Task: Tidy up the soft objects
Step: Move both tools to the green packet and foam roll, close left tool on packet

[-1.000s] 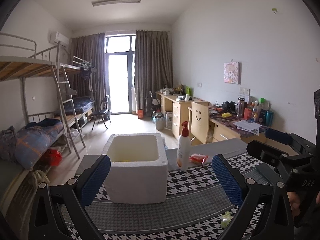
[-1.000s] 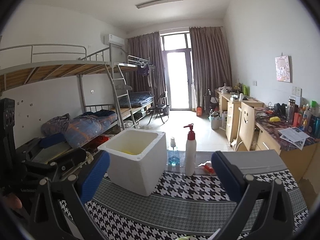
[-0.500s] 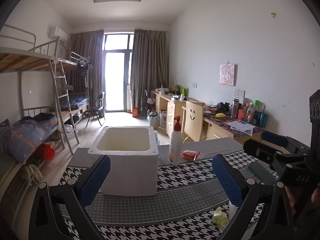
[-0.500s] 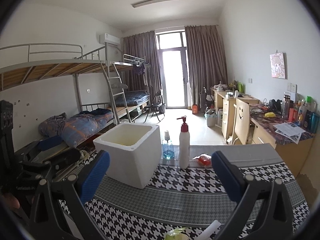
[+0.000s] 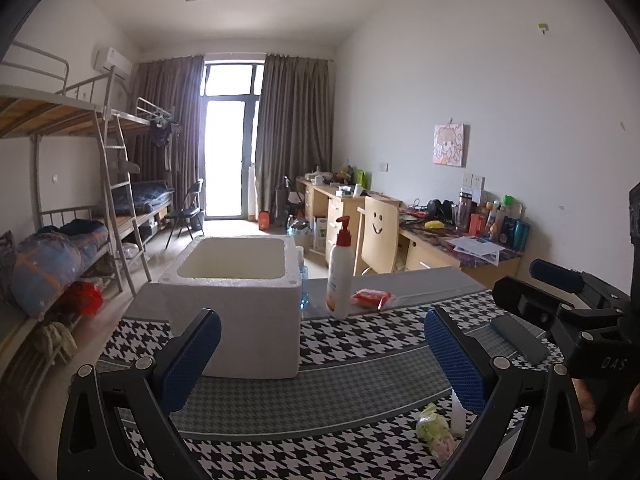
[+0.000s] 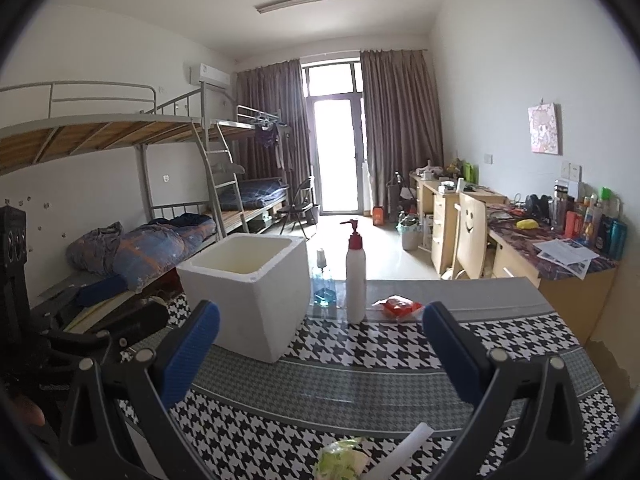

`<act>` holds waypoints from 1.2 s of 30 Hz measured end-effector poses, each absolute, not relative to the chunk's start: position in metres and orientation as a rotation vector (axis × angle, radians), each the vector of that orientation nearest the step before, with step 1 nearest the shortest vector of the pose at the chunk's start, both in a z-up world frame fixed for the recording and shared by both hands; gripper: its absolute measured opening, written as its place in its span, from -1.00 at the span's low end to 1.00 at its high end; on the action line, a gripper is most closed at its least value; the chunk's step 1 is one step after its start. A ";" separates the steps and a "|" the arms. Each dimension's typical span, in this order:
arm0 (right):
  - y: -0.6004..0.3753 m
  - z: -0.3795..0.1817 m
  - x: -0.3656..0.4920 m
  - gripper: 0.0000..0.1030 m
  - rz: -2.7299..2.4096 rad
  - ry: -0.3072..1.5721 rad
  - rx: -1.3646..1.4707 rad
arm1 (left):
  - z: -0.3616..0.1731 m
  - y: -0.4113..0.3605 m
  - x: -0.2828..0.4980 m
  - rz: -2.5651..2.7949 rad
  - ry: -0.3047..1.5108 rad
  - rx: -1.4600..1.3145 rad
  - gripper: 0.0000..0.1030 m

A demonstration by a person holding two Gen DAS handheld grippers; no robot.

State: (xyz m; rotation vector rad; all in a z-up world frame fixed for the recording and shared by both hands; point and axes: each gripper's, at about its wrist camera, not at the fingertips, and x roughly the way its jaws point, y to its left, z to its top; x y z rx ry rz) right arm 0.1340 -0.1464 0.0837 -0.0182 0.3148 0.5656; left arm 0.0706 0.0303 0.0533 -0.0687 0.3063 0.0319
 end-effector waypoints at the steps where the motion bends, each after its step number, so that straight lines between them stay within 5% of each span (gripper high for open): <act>1: -0.147 0.083 0.134 0.99 0.558 0.313 -0.019 | 0.052 0.029 0.070 0.032 0.302 -0.068 0.98; 36: -0.187 0.037 0.135 0.99 0.421 0.405 0.005 | -0.001 -0.008 0.079 -0.080 0.455 -0.085 0.98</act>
